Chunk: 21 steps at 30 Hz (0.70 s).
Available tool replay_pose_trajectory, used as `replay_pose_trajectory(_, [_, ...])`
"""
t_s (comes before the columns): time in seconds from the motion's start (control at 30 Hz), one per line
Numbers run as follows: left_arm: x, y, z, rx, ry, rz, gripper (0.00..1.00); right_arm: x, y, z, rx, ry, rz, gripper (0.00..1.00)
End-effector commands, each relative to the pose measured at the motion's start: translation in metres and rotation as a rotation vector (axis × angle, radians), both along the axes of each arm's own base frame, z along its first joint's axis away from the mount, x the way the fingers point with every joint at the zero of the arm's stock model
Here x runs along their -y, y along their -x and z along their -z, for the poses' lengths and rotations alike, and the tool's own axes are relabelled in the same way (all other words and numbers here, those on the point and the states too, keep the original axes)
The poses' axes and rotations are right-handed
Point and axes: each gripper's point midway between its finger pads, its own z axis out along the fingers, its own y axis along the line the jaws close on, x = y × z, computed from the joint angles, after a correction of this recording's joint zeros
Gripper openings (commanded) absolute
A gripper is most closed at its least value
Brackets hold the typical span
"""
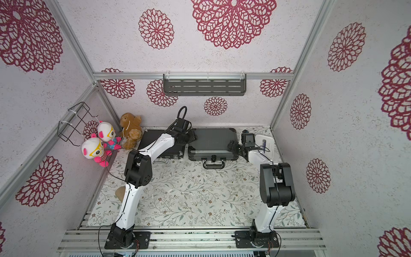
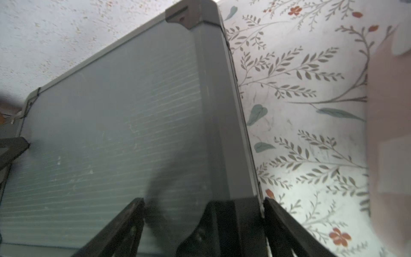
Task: Open the poker set cases
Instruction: Adjust the poker set case at the center of the board.
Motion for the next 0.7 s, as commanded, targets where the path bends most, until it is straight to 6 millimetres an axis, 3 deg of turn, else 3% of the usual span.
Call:
replay_pose_trajectory(0.0, [-0.004,0.026,-0.012,-0.013,-0.082,0.076,0.70,0.011,0.031,-0.007,-0.057,0.069,0.078,0.86])
replay_pose_trajectory(0.1, [-0.015,0.033,-0.024,0.012,-0.150,0.077,0.70,0.019,0.038,-0.025,0.013,0.070,0.120,0.91])
replay_pose_trajectory(0.17, [-0.021,0.040,-0.026,0.014,-0.191,0.079,0.71,0.020,0.043,-0.031,0.038,0.060,0.124,0.98])
replay_pose_trajectory(0.23, [-0.024,0.047,-0.025,0.017,-0.224,0.081,0.71,0.018,0.046,-0.031,0.040,0.037,0.121,0.99])
replay_pose_trajectory(0.5, [-0.026,0.077,0.011,-0.038,-0.339,0.110,0.72,-0.003,0.055,-0.035,0.054,-0.118,0.084,0.99])
replay_pose_trajectory(0.67, [-0.040,0.099,0.032,-0.080,-0.376,0.094,0.72,-0.010,0.069,-0.031,0.015,0.036,0.105,0.99])
